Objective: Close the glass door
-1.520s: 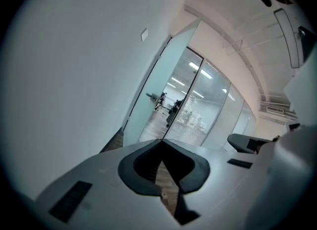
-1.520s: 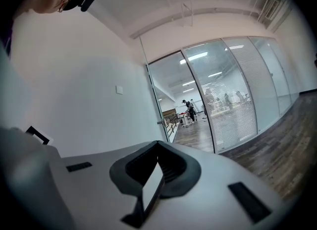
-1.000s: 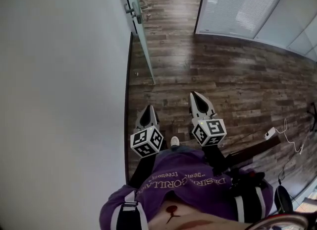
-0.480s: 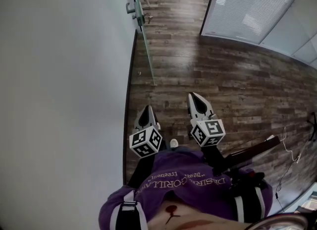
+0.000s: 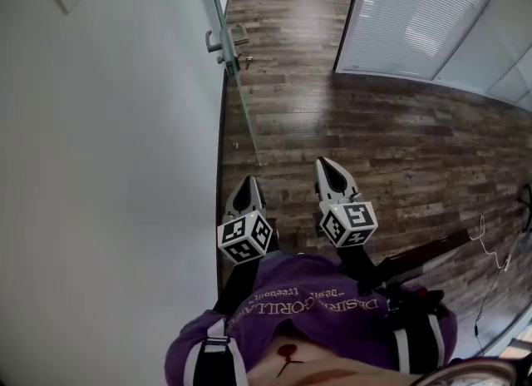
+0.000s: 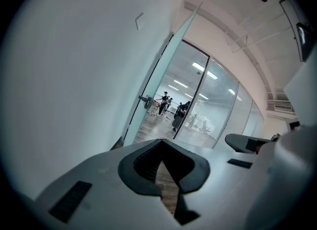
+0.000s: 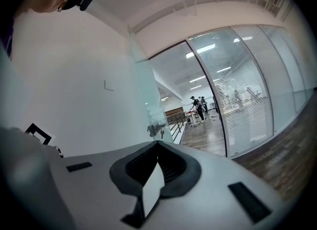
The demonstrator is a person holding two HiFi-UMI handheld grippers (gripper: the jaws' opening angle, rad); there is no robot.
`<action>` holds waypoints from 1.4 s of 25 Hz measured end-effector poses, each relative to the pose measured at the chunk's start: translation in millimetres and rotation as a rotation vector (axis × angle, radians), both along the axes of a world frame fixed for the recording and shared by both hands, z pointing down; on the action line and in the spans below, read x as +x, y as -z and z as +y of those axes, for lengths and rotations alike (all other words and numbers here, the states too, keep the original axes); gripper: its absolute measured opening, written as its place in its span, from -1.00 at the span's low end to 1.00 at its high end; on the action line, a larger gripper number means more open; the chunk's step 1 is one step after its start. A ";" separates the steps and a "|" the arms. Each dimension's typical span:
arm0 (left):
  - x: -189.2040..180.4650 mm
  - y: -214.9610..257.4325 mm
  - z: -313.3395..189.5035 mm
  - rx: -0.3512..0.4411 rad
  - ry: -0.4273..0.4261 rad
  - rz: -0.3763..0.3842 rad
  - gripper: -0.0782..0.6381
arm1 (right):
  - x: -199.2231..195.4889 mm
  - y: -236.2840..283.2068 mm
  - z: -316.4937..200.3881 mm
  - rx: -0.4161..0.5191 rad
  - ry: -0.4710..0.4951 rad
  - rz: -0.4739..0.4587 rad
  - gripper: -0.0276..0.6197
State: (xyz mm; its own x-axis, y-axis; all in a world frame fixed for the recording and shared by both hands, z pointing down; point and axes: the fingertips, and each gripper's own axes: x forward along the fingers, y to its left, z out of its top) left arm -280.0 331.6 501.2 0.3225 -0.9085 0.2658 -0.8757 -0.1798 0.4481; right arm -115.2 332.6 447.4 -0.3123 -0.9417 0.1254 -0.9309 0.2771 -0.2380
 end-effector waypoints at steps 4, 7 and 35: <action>-8.6 -3.0 -32.6 0.002 -0.017 -0.002 -0.78 | -4.8 -2.1 -30.4 0.003 -0.029 0.000 -0.95; -13.0 -2.8 -54.4 0.004 -0.030 -0.004 -0.78 | -9.3 -1.2 -50.9 0.011 -0.042 -0.007 -0.95; -6.9 -26.6 -182.1 -0.053 0.059 -0.037 -0.78 | 1.7 -13.7 -197.2 -0.010 0.046 -0.019 -0.95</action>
State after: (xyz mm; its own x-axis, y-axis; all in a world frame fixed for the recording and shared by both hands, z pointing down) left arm -287.0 149.5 527.8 0.2584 -0.9099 0.3245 -0.9002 -0.1049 0.4227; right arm -113.5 135.5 461.1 -0.3579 -0.9249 0.1287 -0.9125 0.3171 -0.2585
